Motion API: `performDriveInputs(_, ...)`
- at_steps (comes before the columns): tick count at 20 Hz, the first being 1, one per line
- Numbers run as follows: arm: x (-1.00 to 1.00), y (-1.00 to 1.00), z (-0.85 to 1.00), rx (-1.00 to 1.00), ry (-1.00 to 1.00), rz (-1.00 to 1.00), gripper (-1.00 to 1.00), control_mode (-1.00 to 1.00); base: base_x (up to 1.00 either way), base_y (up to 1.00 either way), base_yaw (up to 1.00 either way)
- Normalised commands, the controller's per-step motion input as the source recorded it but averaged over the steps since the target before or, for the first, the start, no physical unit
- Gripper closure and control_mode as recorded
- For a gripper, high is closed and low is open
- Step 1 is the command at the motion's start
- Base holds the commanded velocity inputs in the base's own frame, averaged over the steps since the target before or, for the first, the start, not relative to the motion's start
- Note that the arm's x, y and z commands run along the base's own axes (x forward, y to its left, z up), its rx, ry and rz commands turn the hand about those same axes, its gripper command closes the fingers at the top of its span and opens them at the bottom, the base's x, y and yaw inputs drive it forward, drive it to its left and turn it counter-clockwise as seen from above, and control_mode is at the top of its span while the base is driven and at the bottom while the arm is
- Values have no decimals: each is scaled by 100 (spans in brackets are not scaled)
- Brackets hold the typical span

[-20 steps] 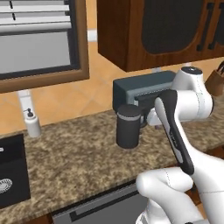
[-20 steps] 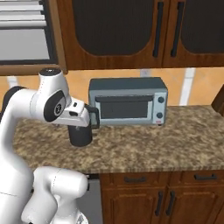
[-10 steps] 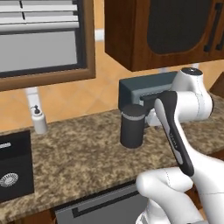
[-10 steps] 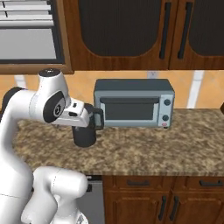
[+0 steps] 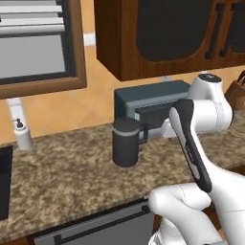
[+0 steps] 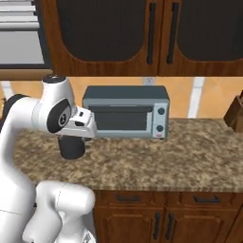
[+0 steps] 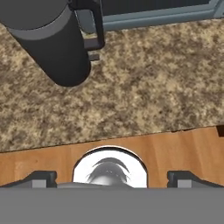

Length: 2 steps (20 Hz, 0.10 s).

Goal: Navigate to the electric kettle.

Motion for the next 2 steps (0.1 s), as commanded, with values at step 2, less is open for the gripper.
performDriveInputs(2, 0, 0, 0, 0, 0, 0, -100, 100, 17, 0, 7)
